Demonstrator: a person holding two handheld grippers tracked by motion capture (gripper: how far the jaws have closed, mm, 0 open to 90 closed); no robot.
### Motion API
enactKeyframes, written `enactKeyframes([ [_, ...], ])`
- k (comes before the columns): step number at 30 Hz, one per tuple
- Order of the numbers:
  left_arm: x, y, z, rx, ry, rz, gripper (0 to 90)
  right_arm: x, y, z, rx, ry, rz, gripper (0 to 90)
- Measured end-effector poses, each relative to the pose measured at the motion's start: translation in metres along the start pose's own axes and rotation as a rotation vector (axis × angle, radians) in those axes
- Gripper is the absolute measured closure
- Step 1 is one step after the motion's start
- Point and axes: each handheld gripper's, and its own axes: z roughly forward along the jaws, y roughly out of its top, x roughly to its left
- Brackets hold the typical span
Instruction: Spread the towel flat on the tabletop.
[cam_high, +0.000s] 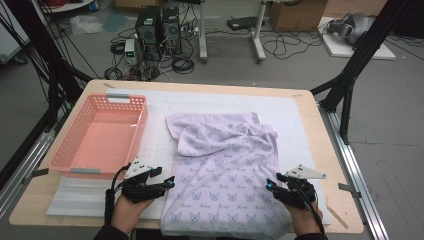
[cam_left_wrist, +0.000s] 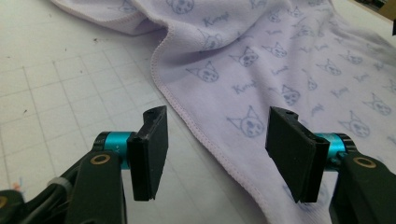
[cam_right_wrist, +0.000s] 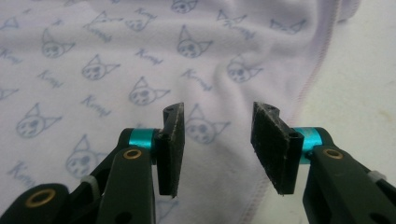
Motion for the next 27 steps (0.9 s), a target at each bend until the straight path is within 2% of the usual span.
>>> enactKeyframes([
  [3,0.004,0.002,0.007,0.014,-0.001,-0.001,39.5,-0.004,0.002,0.004,0.005,-0.001,0.001,55.2],
  [8,0.004,0.001,0.023,0.067,-0.022,-0.002,39.5,-0.008,0.002,0.014,0.052,-0.013,-0.009,55.6],
  [11,-0.002,0.000,0.031,0.092,-0.023,0.027,41.4,-0.011,-0.001,0.020,0.085,-0.020,-0.012,58.3],
  [12,-0.004,0.000,0.031,0.098,-0.003,0.051,42.0,-0.012,-0.002,0.021,0.084,-0.018,-0.009,59.5],
  [13,-0.007,0.000,0.032,0.097,0.009,0.068,46.4,-0.012,-0.002,0.020,0.086,-0.015,-0.003,63.4],
  [15,-0.010,-0.001,0.031,0.104,0.026,0.109,62.5,-0.011,-0.002,0.019,0.090,-0.002,-0.008,73.7],
  [17,-0.012,-0.001,0.031,0.108,-0.008,0.130,76.8,-0.010,-0.003,0.019,0.085,0.032,-0.014,84.8],
  [18,-0.014,-0.002,0.030,0.114,-0.003,0.150,85.0,-0.009,-0.003,0.019,0.089,0.034,-0.020,86.1],
  [19,-0.015,-0.003,0.030,0.112,0.002,0.154,85.4,-0.009,-0.003,0.019,0.087,0.036,-0.030,86.7],
  [22,-0.014,-0.004,0.027,0.114,-0.018,0.135,86.3,-0.011,-0.004,0.018,0.091,0.056,-0.017,87.4],
  [24,-0.013,-0.006,0.023,0.119,-0.032,0.117,86.4,-0.012,-0.004,0.015,0.099,0.085,-0.018,87.6],
  [27,-0.012,-0.009,0.012,0.141,-0.051,0.112,86.5,-0.010,-0.007,0.008,0.126,0.126,-0.028,87.9],
])
